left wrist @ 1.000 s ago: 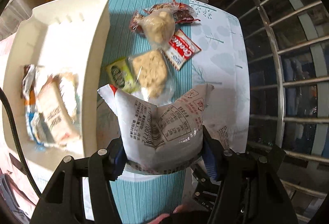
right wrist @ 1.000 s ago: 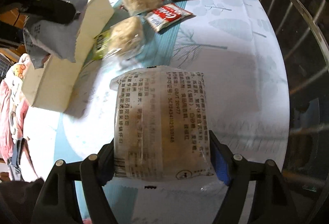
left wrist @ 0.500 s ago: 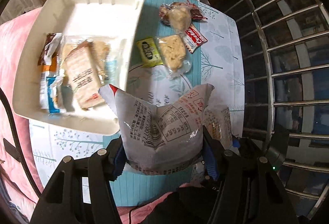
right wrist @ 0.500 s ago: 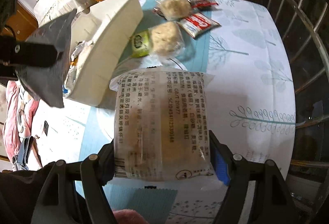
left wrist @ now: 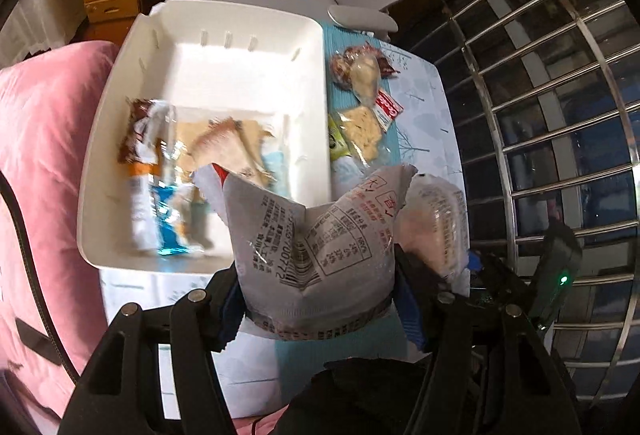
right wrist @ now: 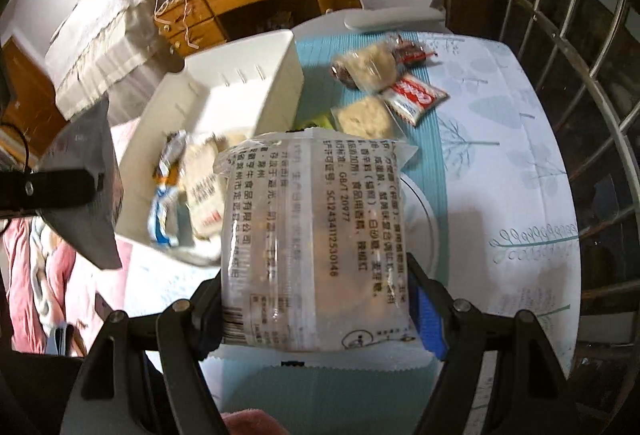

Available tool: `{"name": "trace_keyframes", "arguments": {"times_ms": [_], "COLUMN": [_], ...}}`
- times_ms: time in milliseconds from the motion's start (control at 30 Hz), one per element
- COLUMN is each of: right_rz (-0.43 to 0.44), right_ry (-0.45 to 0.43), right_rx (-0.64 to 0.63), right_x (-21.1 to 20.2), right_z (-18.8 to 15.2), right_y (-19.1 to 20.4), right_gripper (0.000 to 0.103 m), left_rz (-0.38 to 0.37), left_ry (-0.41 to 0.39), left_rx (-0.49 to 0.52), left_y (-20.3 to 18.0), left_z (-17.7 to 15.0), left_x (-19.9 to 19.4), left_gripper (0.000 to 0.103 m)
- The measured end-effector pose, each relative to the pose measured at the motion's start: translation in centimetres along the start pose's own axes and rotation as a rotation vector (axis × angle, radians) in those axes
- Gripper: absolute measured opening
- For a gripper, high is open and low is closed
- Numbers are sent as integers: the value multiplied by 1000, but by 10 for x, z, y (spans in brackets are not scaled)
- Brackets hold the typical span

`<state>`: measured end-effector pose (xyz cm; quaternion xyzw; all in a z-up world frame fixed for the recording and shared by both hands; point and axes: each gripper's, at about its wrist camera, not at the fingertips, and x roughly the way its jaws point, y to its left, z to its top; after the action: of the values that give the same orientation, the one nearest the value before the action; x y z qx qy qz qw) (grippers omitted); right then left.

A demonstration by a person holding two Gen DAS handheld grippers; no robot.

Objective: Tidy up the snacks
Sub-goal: 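Carry both bags over the white tray and open both grippers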

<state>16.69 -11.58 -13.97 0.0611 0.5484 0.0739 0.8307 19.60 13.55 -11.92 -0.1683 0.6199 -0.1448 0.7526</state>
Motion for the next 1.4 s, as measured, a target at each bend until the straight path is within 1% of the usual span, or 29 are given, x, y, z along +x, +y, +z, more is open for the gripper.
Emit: {"name": "trace_keyframes", "arguments": {"times_ms": [167,367,500,700,733,767,900,967,1033,1067,1400], "right_rz": [-13,2,20,46,48,50,27,34,24,16,5], "right_ry": [-50,-108,-107,-88,-86,-79,-36,-31,-37,-41,-42], "right_rx": [11,27,19,-7,-8,-10,5,23,27,25,58], "right_x": [-2,1,11,27,29,31,44,44,42,40,26], "right_z": [12,25,32,36,37,37,38,39,39,39,26], "right_y": [30,65,88,116,118,120,121,119,117,116,103], "right_gripper": [77,77,77,77,78,81,84,91,95,95,95], "left_rz": [-15,-22,-19,-12,-8,-5,-7,-21,-26,-25,-47], "left_ry": [-20,-47,-54,-48,-46,-45,-29,-28,-29,-28,-35], "left_rx": [26,46,46,17,10,7,0,3,10,19,64], "left_y": [31,63,85,111,115,117,123,122,119,117,90], "left_z": [6,13,16,19,19,19,18,17,17,16,6], "left_x": [-14,-22,-24,-23,-22,-21,-18,-18,-18,-17,-16], "left_gripper": [63,63,63,64,66,71,78,82,84,86,86]}}
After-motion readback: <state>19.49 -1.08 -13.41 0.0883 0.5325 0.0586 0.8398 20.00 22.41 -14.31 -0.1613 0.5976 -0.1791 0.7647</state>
